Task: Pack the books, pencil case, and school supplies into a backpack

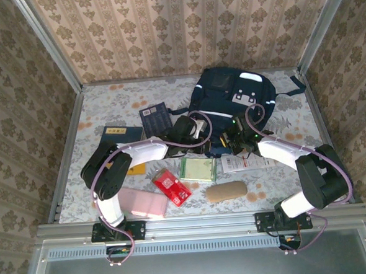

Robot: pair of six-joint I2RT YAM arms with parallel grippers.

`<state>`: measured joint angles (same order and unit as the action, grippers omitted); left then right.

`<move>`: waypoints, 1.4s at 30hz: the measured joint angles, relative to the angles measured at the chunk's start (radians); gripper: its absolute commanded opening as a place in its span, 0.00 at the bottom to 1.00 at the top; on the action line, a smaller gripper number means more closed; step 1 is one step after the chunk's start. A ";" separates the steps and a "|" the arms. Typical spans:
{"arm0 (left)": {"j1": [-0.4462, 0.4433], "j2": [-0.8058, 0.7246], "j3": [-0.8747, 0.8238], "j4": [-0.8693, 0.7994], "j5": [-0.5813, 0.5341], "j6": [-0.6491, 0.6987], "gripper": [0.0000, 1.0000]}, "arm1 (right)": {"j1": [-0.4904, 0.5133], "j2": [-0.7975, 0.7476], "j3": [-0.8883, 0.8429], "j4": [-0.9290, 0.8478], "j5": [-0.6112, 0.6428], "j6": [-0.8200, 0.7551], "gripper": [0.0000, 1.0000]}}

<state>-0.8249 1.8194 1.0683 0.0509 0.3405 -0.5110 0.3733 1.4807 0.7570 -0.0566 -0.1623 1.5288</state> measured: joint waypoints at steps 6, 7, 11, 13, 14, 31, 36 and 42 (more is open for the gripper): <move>0.013 0.000 0.008 -0.013 0.005 0.006 0.00 | 0.000 -0.001 0.015 -0.031 0.002 -0.047 0.00; 0.014 -0.003 0.007 -0.013 0.005 0.006 0.00 | 0.000 -0.002 0.019 -0.037 0.002 -0.059 0.00; 0.025 -0.045 -0.018 -0.015 0.000 0.006 0.00 | -0.007 -0.022 0.037 -0.082 0.004 -0.116 0.00; 0.040 -0.072 -0.031 -0.020 -0.018 0.006 0.00 | -0.016 -0.041 0.052 -0.120 0.008 -0.150 0.00; 0.051 -0.081 -0.036 -0.025 -0.033 0.006 0.00 | -0.023 -0.057 0.060 -0.146 0.010 -0.169 0.00; 0.040 -0.147 -0.046 -0.079 -0.065 0.003 0.39 | -0.073 -0.139 0.113 -0.292 -0.010 -0.325 0.00; -0.023 -0.156 0.056 -0.146 -0.061 -0.006 0.49 | -0.069 -0.139 0.113 -0.291 -0.010 -0.326 0.00; -0.082 -0.108 0.190 -0.203 -0.087 -0.014 0.55 | -0.064 -0.139 0.113 -0.290 -0.010 -0.325 0.00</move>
<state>-0.9070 1.7119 1.2583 -0.1516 0.2535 -0.5251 0.3096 1.3415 0.8700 -0.3470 -0.1722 1.2037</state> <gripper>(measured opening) 0.537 0.076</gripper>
